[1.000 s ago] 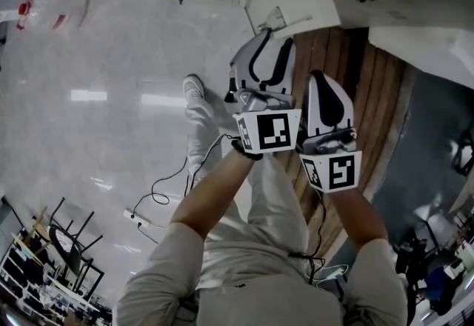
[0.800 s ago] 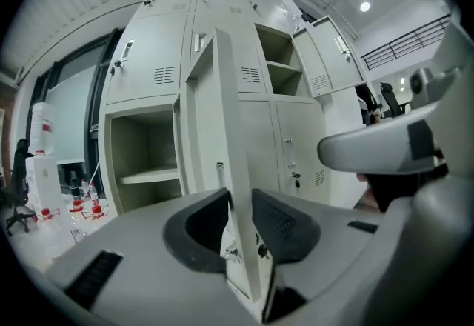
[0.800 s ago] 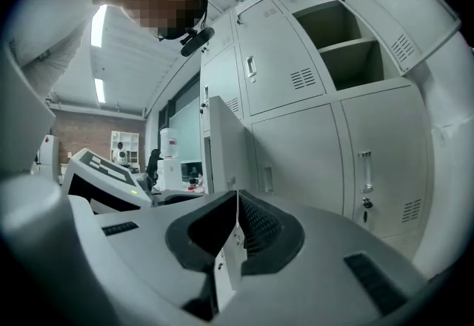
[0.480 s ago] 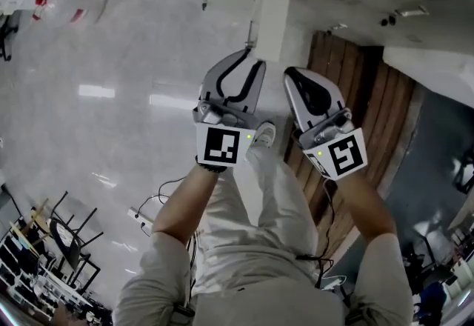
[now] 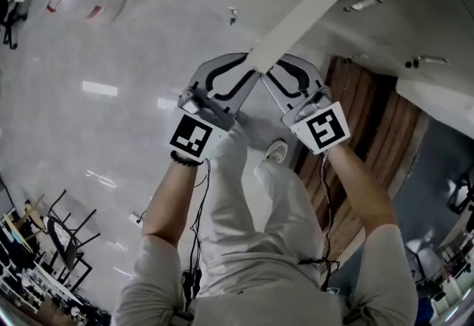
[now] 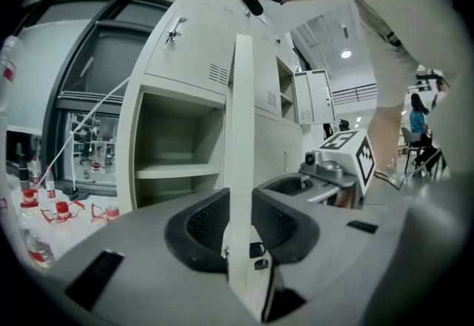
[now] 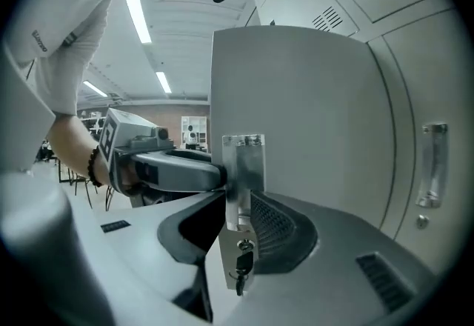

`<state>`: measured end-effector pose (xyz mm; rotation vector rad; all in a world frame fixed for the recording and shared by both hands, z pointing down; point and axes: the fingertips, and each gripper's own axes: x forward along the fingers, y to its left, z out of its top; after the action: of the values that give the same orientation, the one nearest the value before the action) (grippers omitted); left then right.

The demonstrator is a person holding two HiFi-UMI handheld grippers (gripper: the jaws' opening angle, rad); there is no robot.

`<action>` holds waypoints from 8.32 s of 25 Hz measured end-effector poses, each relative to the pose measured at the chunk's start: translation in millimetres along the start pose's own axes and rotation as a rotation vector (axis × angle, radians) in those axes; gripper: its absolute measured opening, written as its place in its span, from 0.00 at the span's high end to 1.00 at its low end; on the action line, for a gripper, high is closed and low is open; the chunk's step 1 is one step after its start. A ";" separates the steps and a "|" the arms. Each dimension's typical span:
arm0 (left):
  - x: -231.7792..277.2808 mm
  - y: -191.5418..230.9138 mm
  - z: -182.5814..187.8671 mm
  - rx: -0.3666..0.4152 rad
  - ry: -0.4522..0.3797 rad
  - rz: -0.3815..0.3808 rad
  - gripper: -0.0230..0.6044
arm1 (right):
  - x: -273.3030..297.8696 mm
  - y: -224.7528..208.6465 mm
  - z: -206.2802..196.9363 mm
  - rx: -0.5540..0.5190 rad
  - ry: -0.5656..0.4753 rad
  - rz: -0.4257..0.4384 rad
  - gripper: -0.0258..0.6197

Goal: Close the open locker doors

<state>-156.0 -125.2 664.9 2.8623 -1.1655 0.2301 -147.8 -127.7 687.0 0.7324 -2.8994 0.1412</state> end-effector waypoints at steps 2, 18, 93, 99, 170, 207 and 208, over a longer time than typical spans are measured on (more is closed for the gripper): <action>-1.1 16.5 0.5 0.001 -0.006 -0.045 0.82 | 19.7 2.4 1.8 -0.021 0.004 0.045 0.76; -17.8 151.3 -54.4 -0.041 0.031 0.140 0.89 | 137.7 -52.9 22.1 -0.055 -0.041 -0.088 0.89; 361.1 -568.8 344.9 0.072 -0.133 -0.644 0.96 | -726.5 -169.7 202.3 0.125 -0.251 -1.377 0.94; 393.0 -609.6 350.0 0.113 -0.113 -0.662 0.84 | -766.4 -165.2 202.5 0.107 -0.262 -1.443 0.94; 370.7 -269.1 366.3 0.178 -0.139 -0.128 0.96 | -437.3 -288.4 386.2 -0.077 -0.356 -0.403 0.89; 231.0 -191.4 383.1 0.117 -0.181 -0.028 0.96 | -485.6 -192.8 351.5 0.026 -0.363 -0.769 0.95; 206.8 -179.8 390.4 0.092 -0.198 -0.005 0.96 | -481.3 -184.9 355.2 0.021 -0.364 -0.766 0.95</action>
<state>162.8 -176.5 313.8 3.0257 -1.2081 -0.0002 316.9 -111.3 267.7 1.9670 -2.6722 -0.0603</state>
